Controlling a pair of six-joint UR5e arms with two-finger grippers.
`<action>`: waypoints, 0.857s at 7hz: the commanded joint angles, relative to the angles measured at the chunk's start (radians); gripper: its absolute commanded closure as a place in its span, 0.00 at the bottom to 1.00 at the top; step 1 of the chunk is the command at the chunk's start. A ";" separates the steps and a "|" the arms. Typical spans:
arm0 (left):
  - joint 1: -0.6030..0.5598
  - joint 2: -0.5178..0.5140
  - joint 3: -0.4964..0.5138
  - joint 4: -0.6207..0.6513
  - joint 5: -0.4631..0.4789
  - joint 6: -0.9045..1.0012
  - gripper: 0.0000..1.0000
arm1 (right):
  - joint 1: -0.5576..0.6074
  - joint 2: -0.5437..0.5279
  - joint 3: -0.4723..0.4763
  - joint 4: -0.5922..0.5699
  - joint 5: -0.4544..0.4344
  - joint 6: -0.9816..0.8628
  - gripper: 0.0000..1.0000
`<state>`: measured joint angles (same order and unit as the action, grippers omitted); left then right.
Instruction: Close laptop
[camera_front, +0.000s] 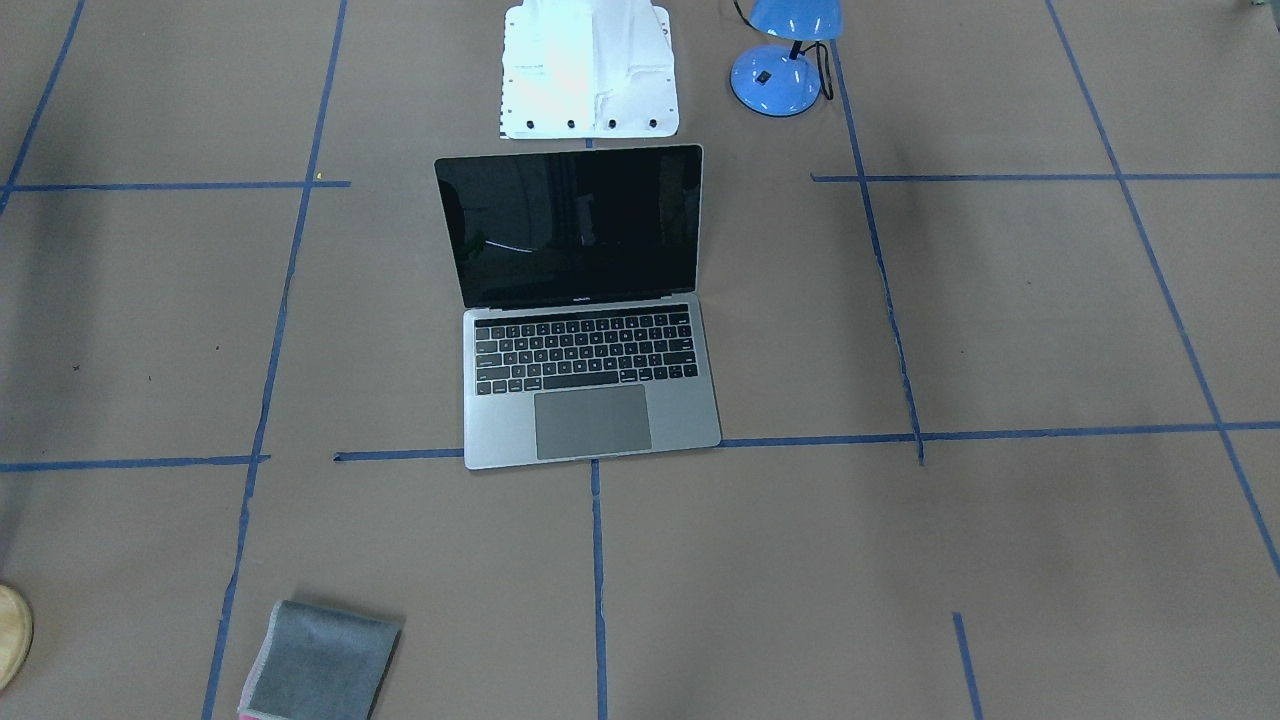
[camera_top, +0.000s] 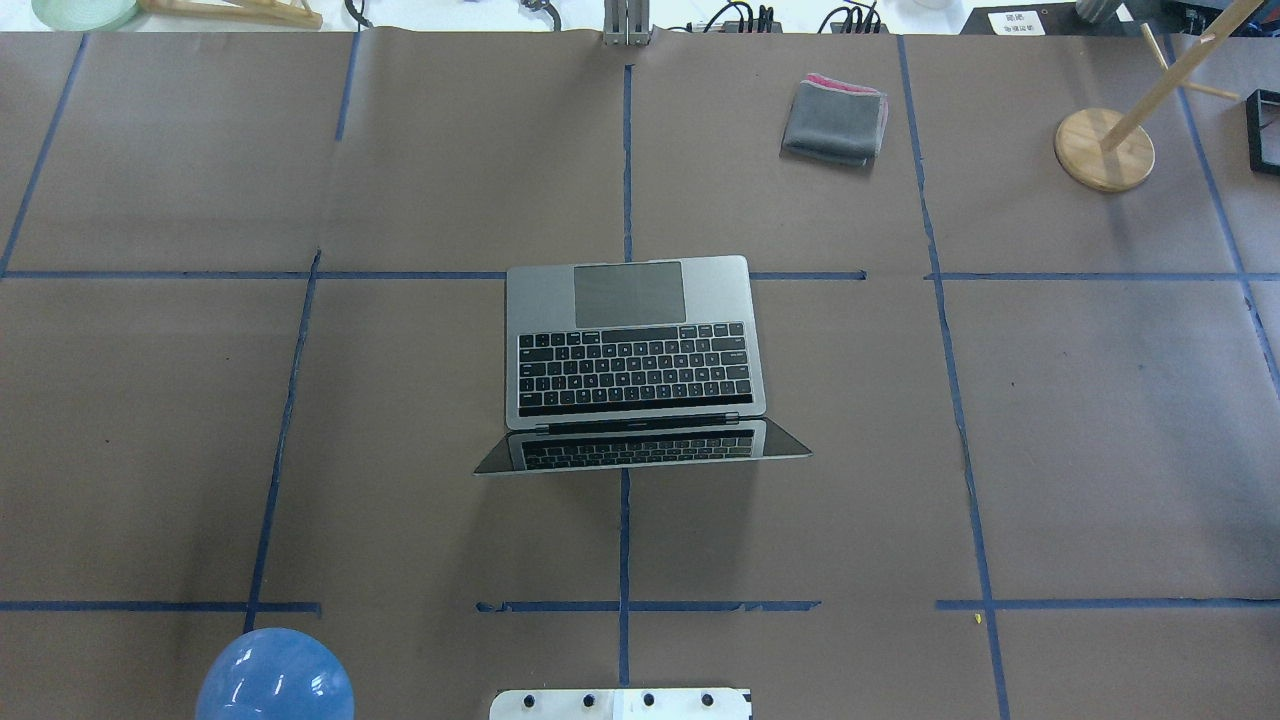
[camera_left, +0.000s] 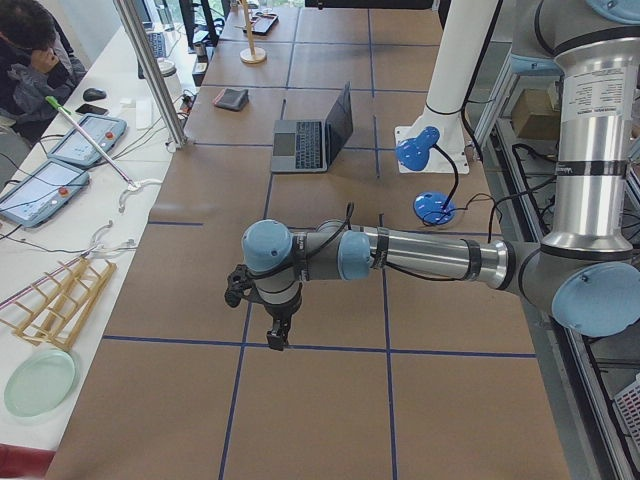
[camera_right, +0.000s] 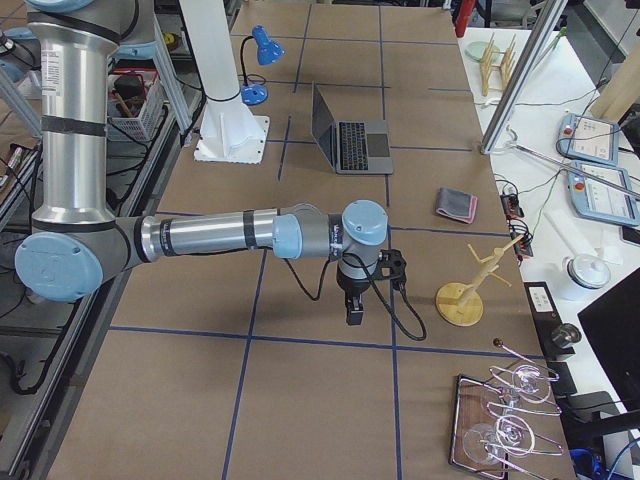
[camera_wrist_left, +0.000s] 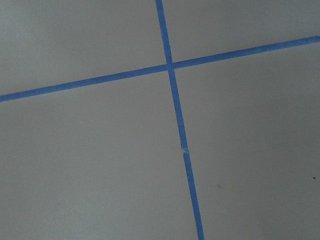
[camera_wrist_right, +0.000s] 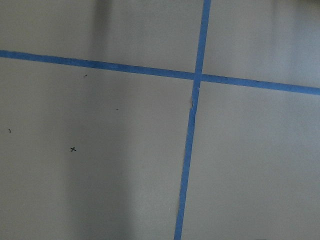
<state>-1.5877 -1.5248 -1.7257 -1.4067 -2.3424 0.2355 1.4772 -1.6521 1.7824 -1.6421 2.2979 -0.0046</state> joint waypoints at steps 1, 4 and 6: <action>0.002 0.005 0.000 -0.003 0.000 0.004 0.00 | 0.000 0.000 0.002 0.001 0.000 0.000 0.00; 0.012 -0.027 -0.012 -0.028 0.002 -0.007 0.00 | -0.002 0.012 0.041 0.001 -0.002 0.006 0.00; 0.014 -0.089 0.004 -0.232 -0.006 -0.011 0.00 | -0.064 0.015 0.110 0.001 0.000 0.148 0.00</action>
<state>-1.5753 -1.5734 -1.7326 -1.5277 -2.3408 0.2276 1.4586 -1.6395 1.8481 -1.6412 2.2974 0.0524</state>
